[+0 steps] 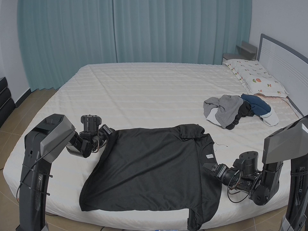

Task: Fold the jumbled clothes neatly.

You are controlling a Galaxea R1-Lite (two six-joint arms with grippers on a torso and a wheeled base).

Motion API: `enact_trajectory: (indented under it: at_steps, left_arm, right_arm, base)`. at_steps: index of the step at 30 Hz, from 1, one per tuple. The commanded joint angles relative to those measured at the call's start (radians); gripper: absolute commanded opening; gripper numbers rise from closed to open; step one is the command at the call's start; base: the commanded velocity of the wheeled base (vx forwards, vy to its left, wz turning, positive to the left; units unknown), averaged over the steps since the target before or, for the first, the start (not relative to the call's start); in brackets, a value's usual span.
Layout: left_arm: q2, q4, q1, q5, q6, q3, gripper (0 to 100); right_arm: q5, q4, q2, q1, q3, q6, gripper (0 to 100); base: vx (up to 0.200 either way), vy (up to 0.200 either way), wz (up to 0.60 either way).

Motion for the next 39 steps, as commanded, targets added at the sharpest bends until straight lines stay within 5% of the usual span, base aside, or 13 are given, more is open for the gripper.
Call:
enact_trajectory:
  at_steps: [1, 9, 37, 38, 39]
  left_arm:
    - [0.004, -0.003, 0.005, 0.009, 0.000, -0.006, 0]
    - [0.036, -0.013, 0.028, 0.069, 0.003, -0.093, 0]
    - [0.078, -0.004, 0.097, 0.070, 0.055, -0.182, 0]
    - [0.078, -0.004, 0.097, 0.070, 0.053, -0.184, 100]
    - [0.078, -0.004, 0.099, 0.070, 0.053, -0.185, 100]
  right_arm:
    - [0.001, -0.001, 0.000, 0.001, 0.000, 0.000, 100]
    - [0.001, -0.001, 0.002, 0.003, -0.001, 0.000, 100]
    - [-0.002, -0.001, -0.001, -0.020, -0.027, 0.002, 100]
    - [-0.002, -0.003, -0.003, -0.022, -0.029, 0.002, 100]
    - [-0.002, -0.003, -0.006, -0.022, -0.029, 0.002, 100]
  base:
    - [0.000, 0.000, 0.00]
    - [0.000, 0.000, 0.00]
    - [0.000, 0.000, 0.00]
    - [0.000, 0.000, 0.00]
    - [0.000, 0.000, 0.00]
